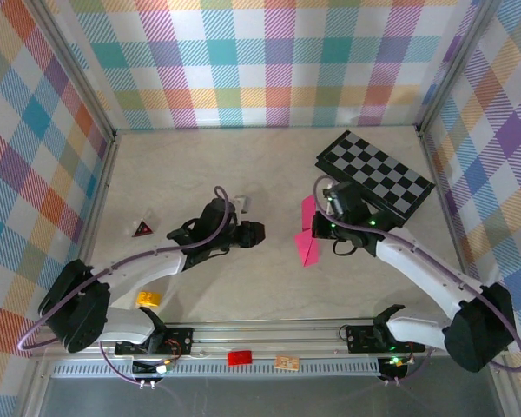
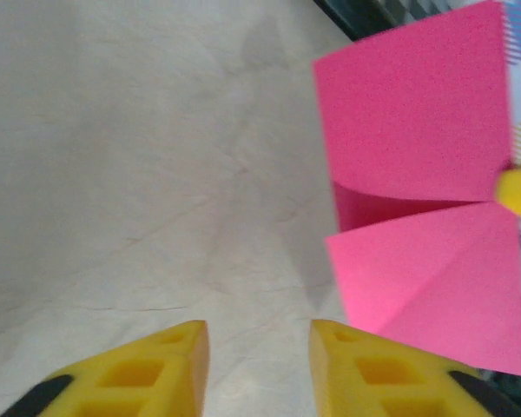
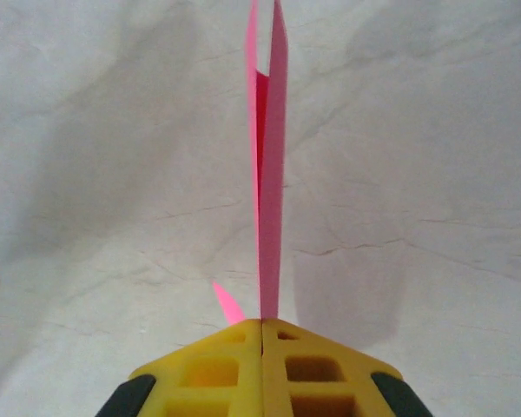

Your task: Fold a paper plane with a square sheet of paper (pick it up from the middle)

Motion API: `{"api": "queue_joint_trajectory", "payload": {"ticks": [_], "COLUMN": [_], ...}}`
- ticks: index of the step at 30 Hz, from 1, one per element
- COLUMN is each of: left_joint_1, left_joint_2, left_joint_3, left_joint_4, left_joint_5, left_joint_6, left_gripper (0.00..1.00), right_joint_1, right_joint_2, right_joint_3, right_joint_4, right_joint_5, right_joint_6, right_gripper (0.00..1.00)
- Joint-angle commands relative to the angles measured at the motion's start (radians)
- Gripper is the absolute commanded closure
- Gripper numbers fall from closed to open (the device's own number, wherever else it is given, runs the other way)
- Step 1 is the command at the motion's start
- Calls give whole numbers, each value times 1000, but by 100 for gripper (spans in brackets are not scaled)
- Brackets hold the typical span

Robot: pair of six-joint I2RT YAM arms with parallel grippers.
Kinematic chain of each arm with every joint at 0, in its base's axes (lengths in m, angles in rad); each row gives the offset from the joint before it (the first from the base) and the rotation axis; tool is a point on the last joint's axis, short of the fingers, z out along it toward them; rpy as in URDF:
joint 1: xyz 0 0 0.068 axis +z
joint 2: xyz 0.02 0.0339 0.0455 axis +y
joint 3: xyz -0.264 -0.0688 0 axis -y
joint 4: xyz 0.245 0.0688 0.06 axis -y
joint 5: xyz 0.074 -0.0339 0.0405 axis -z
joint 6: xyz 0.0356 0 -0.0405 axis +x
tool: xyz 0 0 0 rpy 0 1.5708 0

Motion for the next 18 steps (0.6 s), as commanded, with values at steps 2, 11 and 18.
{"api": "queue_joint_trajectory", "payload": {"ticks": [2,11,18], "left_joint_1": [22,44,89], "left_joint_2": [-85,-212,-290], "left_joint_3": [-49,-100,-155], "left_joint_4": [-77,-176,-199], "left_joint_5": [-192,-399,-453], "left_joint_6": [20,-10,-61], "left_gripper": [56,51,49], "right_joint_1": [75,121,207], "right_joint_2": [136,320,503], "right_joint_3": [136,244,331], "right_joint_4": [-312,-401,-442], "right_joint_5": [361,548,570], "right_joint_6": [-42,56,127], "right_gripper": [94,94,94]}}
